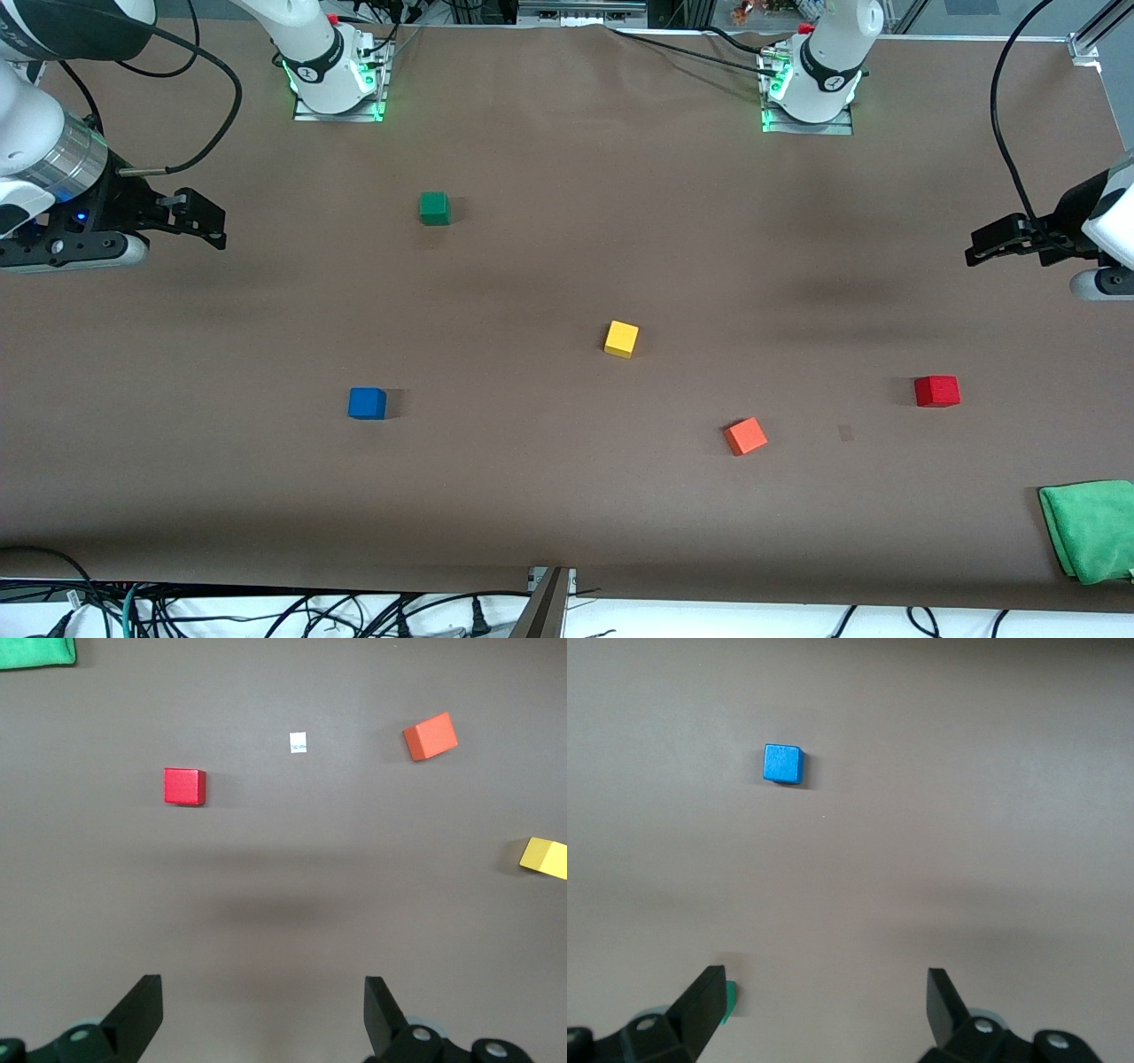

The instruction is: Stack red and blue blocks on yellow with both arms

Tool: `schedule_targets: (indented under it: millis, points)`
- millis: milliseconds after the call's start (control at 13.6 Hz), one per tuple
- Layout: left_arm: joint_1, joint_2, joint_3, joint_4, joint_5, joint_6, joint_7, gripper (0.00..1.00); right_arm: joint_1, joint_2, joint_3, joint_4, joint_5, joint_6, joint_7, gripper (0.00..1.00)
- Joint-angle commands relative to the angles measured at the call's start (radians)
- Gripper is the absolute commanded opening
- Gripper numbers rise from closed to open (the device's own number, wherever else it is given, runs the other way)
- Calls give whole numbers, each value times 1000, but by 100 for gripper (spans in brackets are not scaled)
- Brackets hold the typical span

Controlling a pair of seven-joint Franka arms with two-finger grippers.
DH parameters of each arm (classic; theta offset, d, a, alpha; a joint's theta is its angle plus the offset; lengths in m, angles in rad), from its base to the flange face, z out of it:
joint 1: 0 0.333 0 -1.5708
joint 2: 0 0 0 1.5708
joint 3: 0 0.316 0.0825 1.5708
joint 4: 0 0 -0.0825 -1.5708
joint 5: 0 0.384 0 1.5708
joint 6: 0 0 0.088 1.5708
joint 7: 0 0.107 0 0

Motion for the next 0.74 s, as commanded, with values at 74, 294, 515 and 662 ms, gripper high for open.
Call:
schedule_targets:
  millis: [74,294,515,662]
  points:
    - [-8,35,2,54,-10,-34,-15,100,-8,10,9,24,-7,-9,2,100]
    - [-8,71,5,66,-13,-34,-17,100,-8,10,9,24,-7,-6,0,100]
    - [26,168,20,101,-15,-23,2,100,-8,21,9,30,-9,0,0,100]
    - [66,254,22,112,-13,38,2,100,-9,49,9,85,-1,8,-1,100]
